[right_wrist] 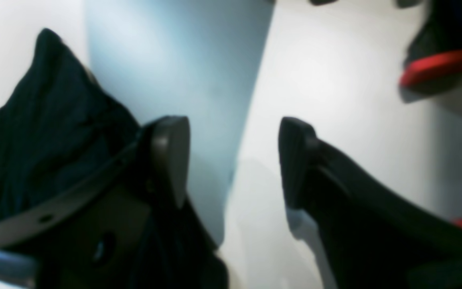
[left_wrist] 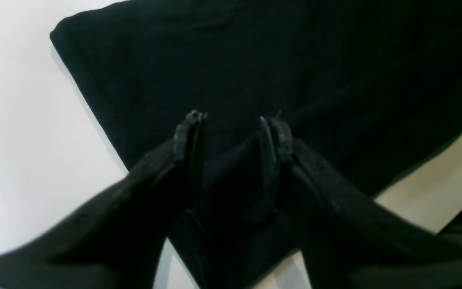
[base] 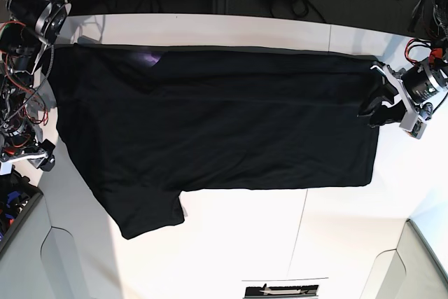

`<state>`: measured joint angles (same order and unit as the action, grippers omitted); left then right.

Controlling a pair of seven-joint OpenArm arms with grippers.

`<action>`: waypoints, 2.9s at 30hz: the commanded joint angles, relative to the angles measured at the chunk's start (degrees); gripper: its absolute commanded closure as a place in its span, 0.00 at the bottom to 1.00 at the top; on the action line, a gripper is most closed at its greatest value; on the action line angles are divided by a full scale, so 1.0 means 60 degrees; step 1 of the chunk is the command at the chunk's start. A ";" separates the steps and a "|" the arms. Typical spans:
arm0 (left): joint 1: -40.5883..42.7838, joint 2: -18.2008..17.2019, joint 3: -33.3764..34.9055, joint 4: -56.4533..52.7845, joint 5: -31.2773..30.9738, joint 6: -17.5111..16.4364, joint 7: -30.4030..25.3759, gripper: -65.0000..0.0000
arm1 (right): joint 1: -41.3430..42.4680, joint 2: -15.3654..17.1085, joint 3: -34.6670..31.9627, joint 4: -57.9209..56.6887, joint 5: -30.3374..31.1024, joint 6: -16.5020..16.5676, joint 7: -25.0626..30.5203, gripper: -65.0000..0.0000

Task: Layout the t-shirt on the table in an organized manner, then fold the t-shirt properly
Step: 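Lift the folded edge and fold the shirt over again lengthwise, then hold the shirt strip ends with both grippers and straighten it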

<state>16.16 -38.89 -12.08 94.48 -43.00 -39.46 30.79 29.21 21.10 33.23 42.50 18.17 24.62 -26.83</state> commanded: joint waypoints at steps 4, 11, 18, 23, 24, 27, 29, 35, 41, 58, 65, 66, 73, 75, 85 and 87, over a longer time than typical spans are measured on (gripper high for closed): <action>-0.0324 -0.0186 -0.0098 0.0109 -0.0149 -0.0090 -0.0233 0.60 | 0.0288 -0.0109 0.0000 -0.0233 0.0266 0.0415 0.0503 0.47; -0.0637 -0.0186 -0.0098 0.0044 -0.0153 -0.0090 -0.0237 0.53 | 0.0313 -0.0929 0.0000 -0.0237 0.0273 0.0543 0.0517 0.47; -0.1013 -0.0189 -0.0098 -0.0237 -0.0153 -0.0090 -0.0229 0.53 | 0.0342 -0.1439 -0.0193 -0.0229 0.0477 0.1122 0.0517 0.47; -0.2069 -0.0182 -0.0076 -0.1639 -0.0557 -0.0090 -0.0237 0.53 | 0.0335 -0.1457 -0.0441 -0.0229 0.0470 0.1118 0.0441 0.56; -0.2441 -0.0182 -0.0018 -0.2055 -0.0586 -0.0090 -0.0237 0.53 | 0.0331 -0.1457 -0.0441 -0.0229 0.0474 0.1118 0.0404 0.58; -0.3676 -0.0175 0.0397 -0.3468 -0.0572 -0.0090 -0.0240 0.53 | 0.0266 -0.1457 -0.0437 -0.0226 0.0470 0.1122 0.0397 0.58; -0.4568 -0.0153 0.0896 -0.4601 -0.0342 -0.0076 -0.0437 0.53 | 0.0251 -0.1461 -0.0437 -0.0226 0.0470 0.1118 0.0390 0.58; -0.6972 0.0273 0.2273 -0.8204 0.0557 0.0812 -0.1137 0.53 | 0.0255 -0.1461 -0.0437 -0.0226 0.0474 0.1118 0.0357 0.58; -0.8142 0.1045 0.2466 -1.0367 0.0984 0.1169 -0.1213 0.53 | 0.0259 -0.1453 -0.0437 -0.0226 0.0474 0.1118 0.0361 0.58; -0.8408 0.1555 0.2466 -1.0772 0.1377 0.0419 -0.1290 0.97 | 0.0484 -0.1472 -0.0437 -0.0226 0.0193 0.0965 0.1195 0.64; -0.8440 0.1173 0.2466 -1.0193 -0.0947 -0.0090 -0.0157 1.00 | 0.0907 -0.1435 -0.0437 -0.0200 -0.0284 0.1381 0.1126 1.00; -0.8440 0.1024 0.2466 -0.9832 -0.1497 -0.0090 0.0372 1.00 | 0.0936 -0.1417 -0.0437 -0.0106 -0.0193 0.1370 0.1035 1.00; -0.8266 -0.0084 0.2466 -0.7264 -0.3810 -0.0090 0.3770 1.00 | 0.0339 -0.1213 -0.0437 0.2269 0.1275 0.1370 -0.1341 1.00; -0.8087 -0.0408 0.2466 -0.6892 -0.4309 -0.0090 0.4193 1.00 | -0.0127 -0.1122 -0.0437 0.3100 0.1661 0.1370 -0.1730 1.00; -0.6648 -0.1005 0.2466 -0.6543 -0.5085 -0.0090 0.4626 1.00 | -0.2965 -0.0601 -0.0423 0.5442 0.2830 0.1373 -0.1927 1.00; -0.6375 -0.1002 0.2466 -0.6543 -0.5093 -0.0090 0.4626 1.00 | -0.3406 -0.0608 -0.0415 0.5774 0.2823 0.1366 -0.1934 1.00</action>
<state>-20.78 -43.35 3.16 54.43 -72.51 -39.31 59.16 7.73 16.49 30.50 76.14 33.95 32.58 -39.81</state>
